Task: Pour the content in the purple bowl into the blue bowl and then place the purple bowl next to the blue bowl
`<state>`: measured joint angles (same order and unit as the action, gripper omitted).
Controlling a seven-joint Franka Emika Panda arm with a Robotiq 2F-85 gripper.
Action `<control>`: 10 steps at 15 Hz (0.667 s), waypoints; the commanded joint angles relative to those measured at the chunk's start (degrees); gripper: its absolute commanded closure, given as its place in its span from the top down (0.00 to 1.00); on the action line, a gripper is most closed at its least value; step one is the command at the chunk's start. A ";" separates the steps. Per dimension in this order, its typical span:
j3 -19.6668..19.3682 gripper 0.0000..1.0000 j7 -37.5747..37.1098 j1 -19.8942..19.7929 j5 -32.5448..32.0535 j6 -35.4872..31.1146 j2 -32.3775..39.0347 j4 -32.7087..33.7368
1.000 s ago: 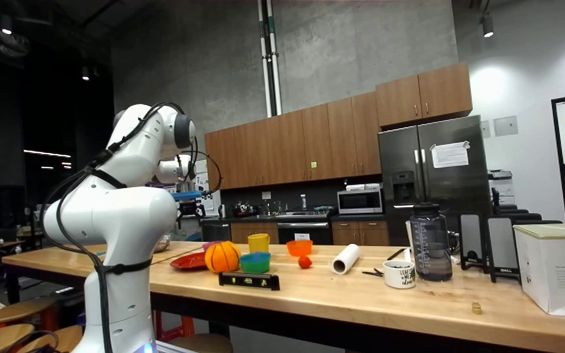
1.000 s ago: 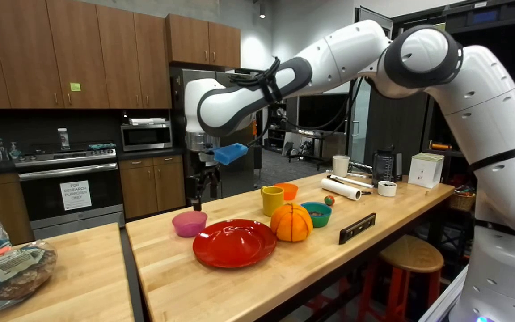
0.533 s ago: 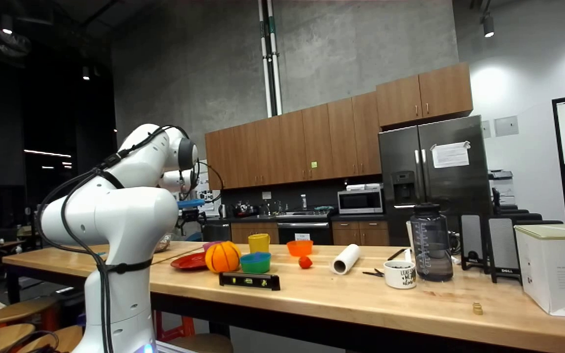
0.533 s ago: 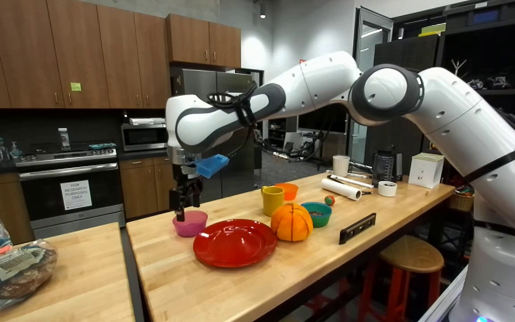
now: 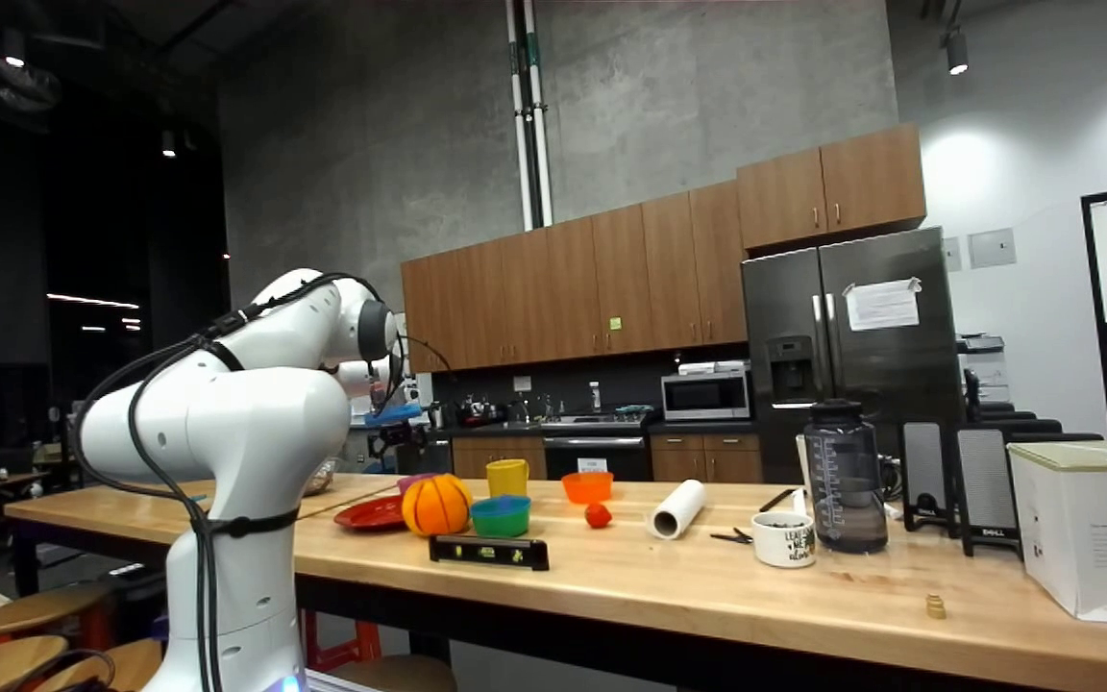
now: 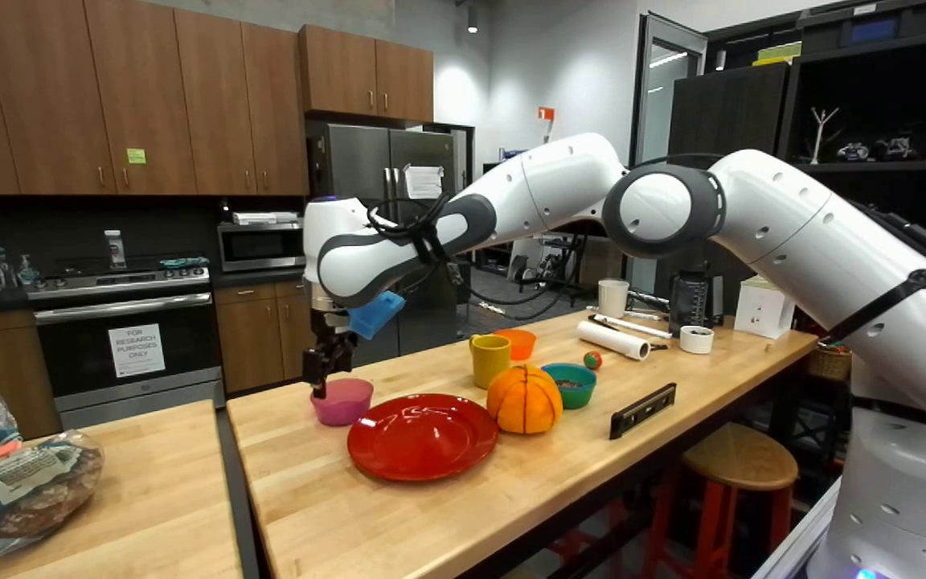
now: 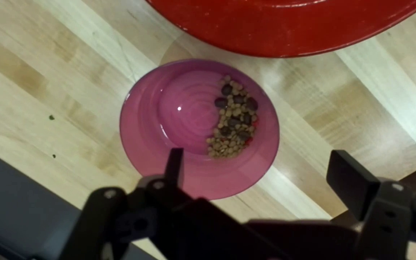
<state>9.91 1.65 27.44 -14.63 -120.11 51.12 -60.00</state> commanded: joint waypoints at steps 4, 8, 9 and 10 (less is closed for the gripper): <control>-0.15 1.00 1.40 -0.19 0.43 2.07 4.04 6.13; 0.43 1.00 1.07 -0.53 1.57 3.33 3.95 5.52; 0.43 1.00 0.87 -0.40 1.64 3.41 3.87 5.21; 0.60 1.00 0.88 -0.38 1.86 3.67 3.87 5.05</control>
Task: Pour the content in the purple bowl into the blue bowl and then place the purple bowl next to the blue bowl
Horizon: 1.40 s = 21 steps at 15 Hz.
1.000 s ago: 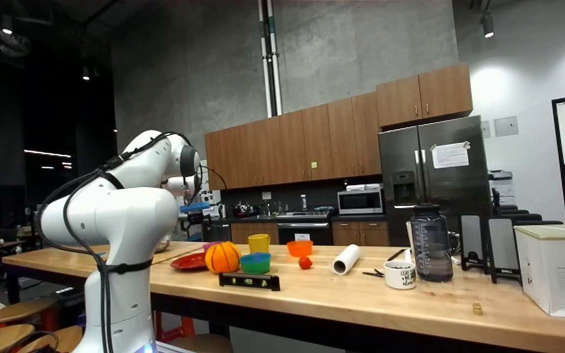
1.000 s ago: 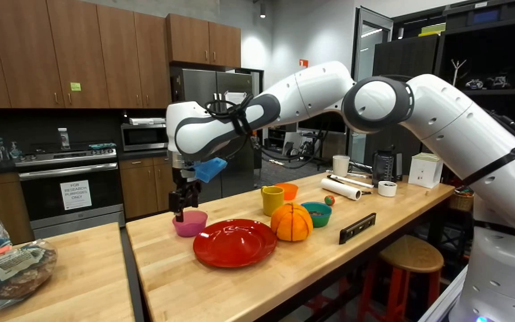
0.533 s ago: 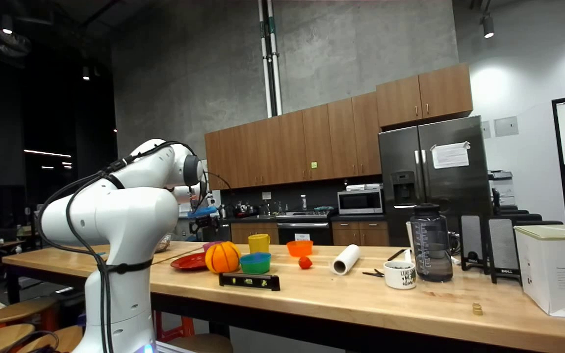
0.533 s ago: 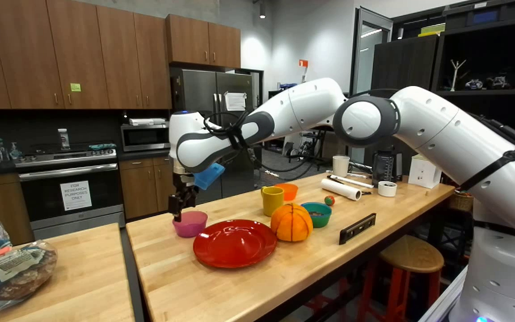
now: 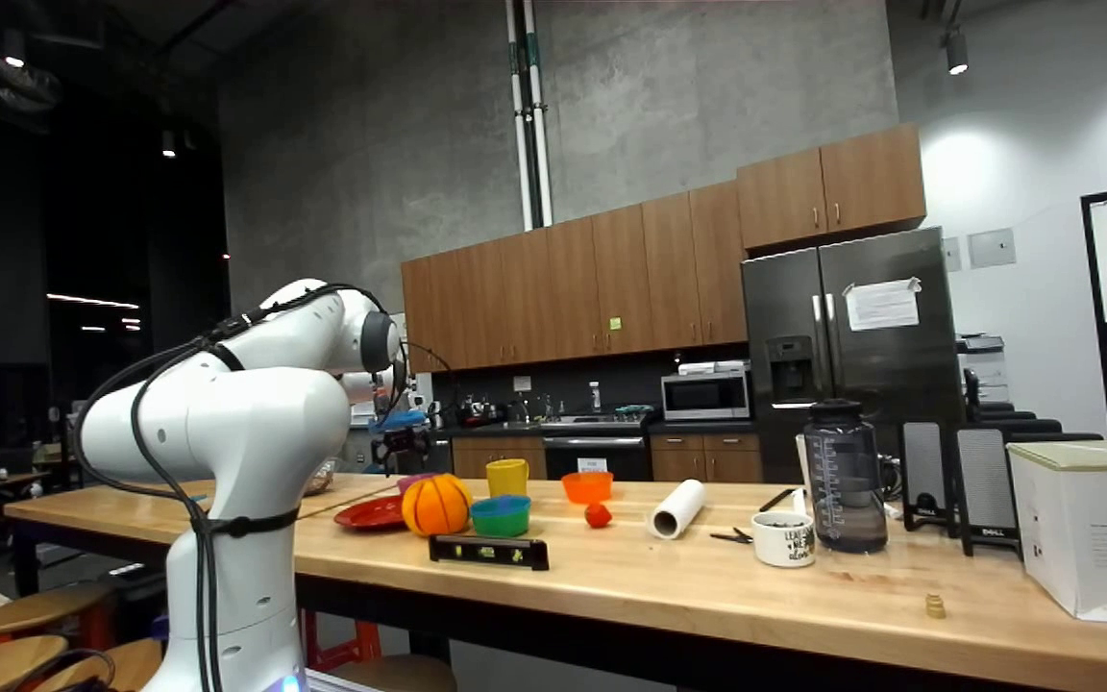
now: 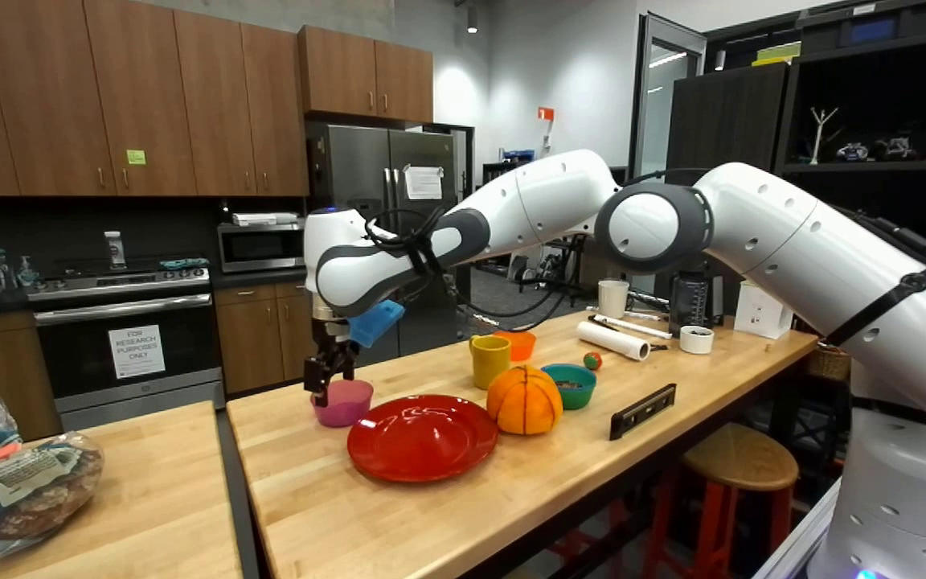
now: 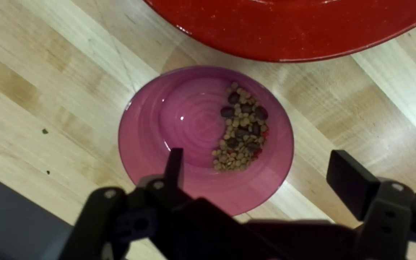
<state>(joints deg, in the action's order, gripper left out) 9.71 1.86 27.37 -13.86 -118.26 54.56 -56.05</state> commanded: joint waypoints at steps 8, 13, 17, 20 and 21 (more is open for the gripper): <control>2.07 0.75 0.12 0.48 1.36 3.38 2.44 1.61; 1.82 0.50 -0.60 0.76 0.96 3.12 2.70 1.72; 1.83 0.18 -1.08 0.69 1.06 3.59 1.89 1.01; 1.95 0.00 -1.61 0.48 1.24 3.48 0.90 -0.07; 1.91 0.00 -1.81 0.45 1.18 3.53 0.60 -0.43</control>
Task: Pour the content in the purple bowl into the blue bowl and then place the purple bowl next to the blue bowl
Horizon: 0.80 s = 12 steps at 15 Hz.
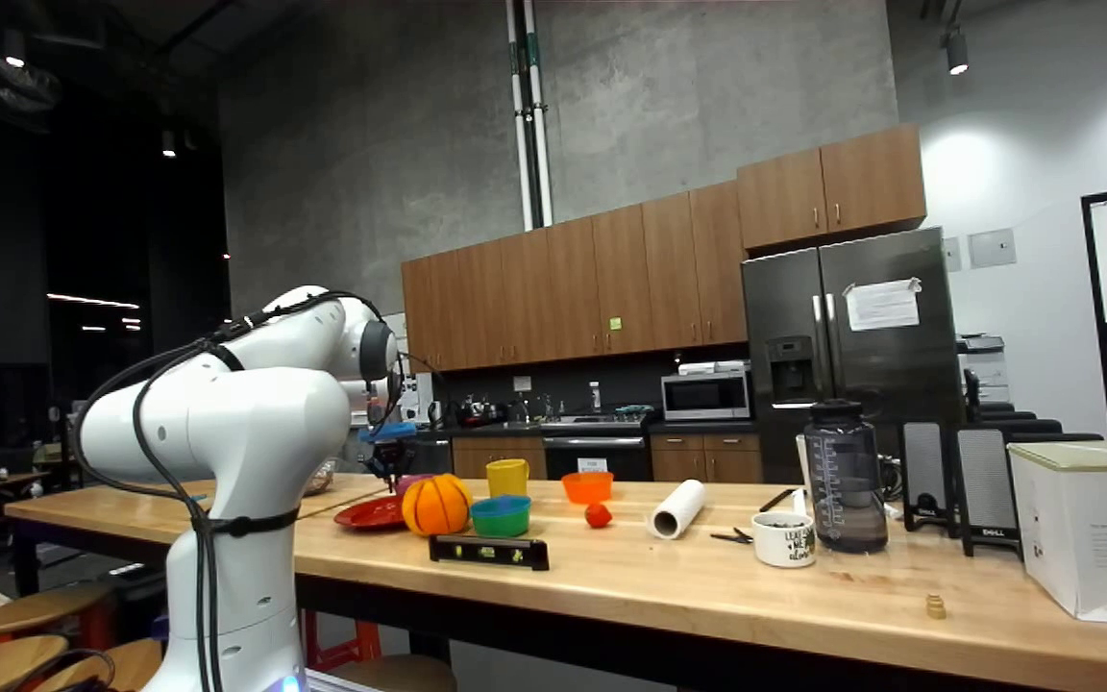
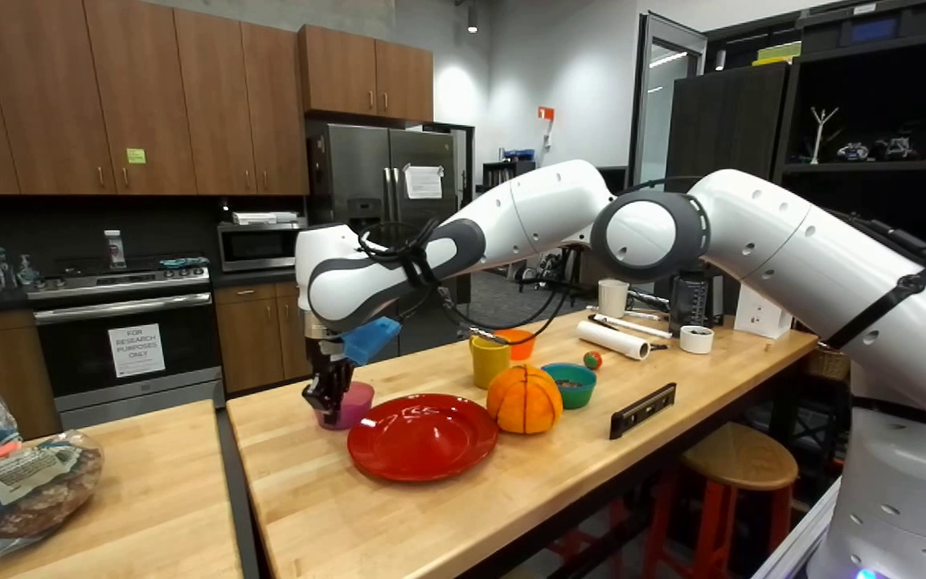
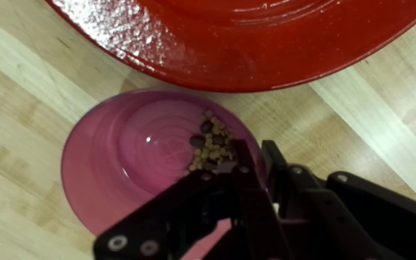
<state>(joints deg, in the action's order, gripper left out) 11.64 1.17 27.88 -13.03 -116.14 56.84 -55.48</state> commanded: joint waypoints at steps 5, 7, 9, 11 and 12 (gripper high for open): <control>0.09 0.01 -2.73 -0.18 0.28 0.52 -5.01 -3.97; 0.10 0.01 -3.92 -0.03 -0.01 -0.19 -7.31 -6.18; -0.04 0.01 -5.58 0.28 -0.49 -1.18 -10.56 -9.76; -0.13 0.01 -7.96 0.74 -0.76 -1.52 -14.48 -14.33; -0.06 0.01 -9.06 0.89 -0.75 -1.78 -16.54 -16.84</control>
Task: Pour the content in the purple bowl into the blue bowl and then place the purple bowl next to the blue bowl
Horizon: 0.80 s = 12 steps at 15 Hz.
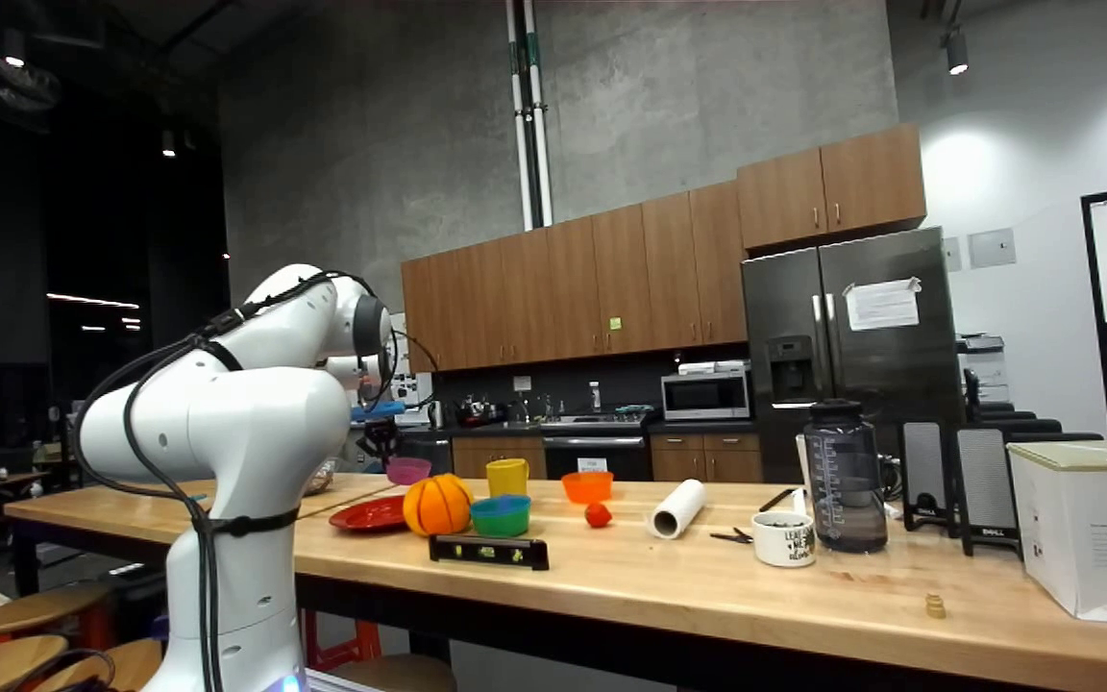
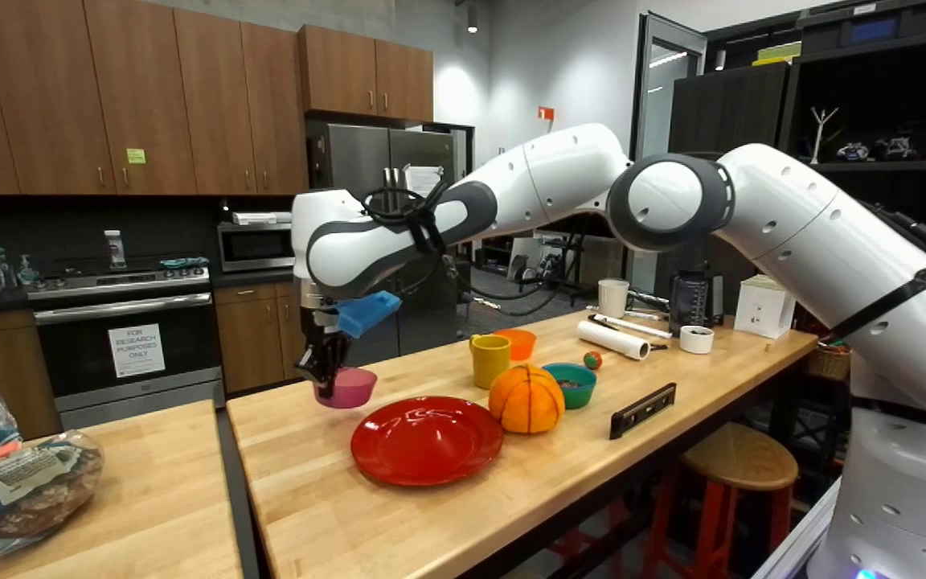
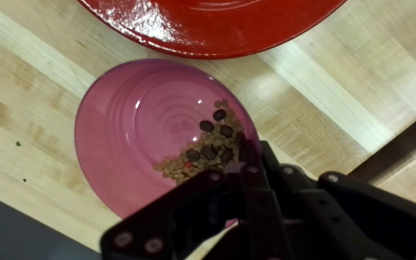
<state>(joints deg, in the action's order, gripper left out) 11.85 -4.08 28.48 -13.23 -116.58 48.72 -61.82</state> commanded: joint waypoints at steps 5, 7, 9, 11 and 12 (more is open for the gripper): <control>-0.08 0.01 -11.14 1.73 -0.85 -2.98 -19.65 -23.24; 0.03 0.01 -13.32 1.65 -0.42 -3.68 -24.15 -28.42; 0.17 0.01 -15.00 1.22 0.17 -4.91 -28.65 -33.83; 0.67 0.01 -15.88 0.07 1.29 -6.20 -32.89 -38.98; 0.87 0.01 -16.06 -0.76 1.92 -7.11 -35.17 -41.82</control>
<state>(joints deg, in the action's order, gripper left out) 11.95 -18.67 30.15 -13.03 -120.49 22.29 -92.74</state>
